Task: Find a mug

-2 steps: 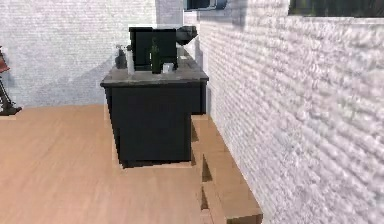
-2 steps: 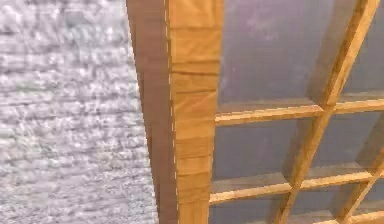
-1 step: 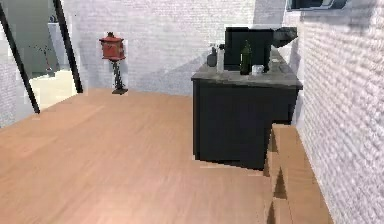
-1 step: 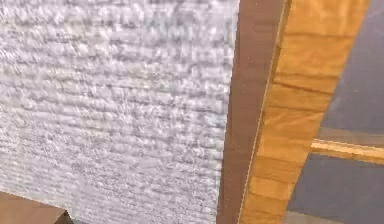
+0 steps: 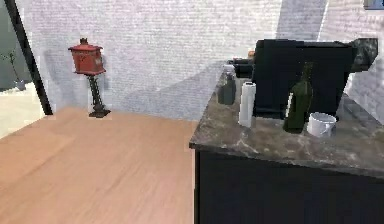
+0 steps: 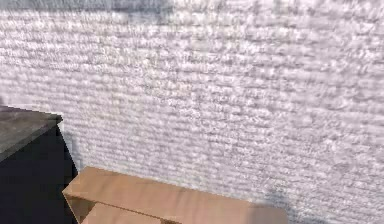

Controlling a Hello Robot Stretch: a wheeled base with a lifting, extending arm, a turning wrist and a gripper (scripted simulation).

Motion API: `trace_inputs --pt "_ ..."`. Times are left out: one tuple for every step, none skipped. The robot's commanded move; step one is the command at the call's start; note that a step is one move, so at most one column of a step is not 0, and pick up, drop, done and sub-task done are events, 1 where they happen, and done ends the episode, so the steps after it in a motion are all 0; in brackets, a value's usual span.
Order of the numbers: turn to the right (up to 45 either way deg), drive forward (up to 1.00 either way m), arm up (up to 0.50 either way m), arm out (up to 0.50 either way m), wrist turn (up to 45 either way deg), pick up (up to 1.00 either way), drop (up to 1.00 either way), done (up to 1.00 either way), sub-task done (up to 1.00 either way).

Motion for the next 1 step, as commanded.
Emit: trace_inputs --pt "-9.0 0.00 0.00 0.00 0.0 0.00 0.00 0.00 0.00"
